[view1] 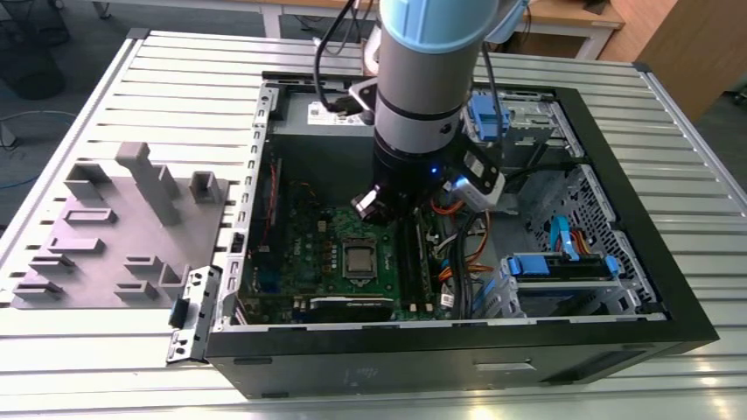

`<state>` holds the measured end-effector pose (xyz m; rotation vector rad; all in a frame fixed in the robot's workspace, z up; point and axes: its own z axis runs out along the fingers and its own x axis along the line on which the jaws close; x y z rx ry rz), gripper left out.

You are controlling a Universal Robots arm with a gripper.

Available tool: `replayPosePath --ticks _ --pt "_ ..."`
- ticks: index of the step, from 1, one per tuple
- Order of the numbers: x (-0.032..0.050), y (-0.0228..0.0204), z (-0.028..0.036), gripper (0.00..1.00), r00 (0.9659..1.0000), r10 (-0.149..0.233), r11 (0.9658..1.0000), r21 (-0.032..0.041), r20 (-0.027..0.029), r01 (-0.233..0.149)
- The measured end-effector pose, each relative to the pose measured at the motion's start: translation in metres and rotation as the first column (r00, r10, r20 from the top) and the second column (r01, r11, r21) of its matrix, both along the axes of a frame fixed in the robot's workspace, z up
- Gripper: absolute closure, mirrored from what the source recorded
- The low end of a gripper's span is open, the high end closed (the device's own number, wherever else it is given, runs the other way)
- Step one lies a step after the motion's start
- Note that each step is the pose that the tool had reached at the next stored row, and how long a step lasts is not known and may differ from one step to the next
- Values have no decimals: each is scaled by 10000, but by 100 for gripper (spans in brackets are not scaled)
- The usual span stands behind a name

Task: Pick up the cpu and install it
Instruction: 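Close the cpu cover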

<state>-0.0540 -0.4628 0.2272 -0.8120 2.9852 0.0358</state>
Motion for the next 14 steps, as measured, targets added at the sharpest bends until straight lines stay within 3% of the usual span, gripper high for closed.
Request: replayPosePath --ticks 14 --pt "0 141 -10 89 10000 0 10000 -78 0 0"
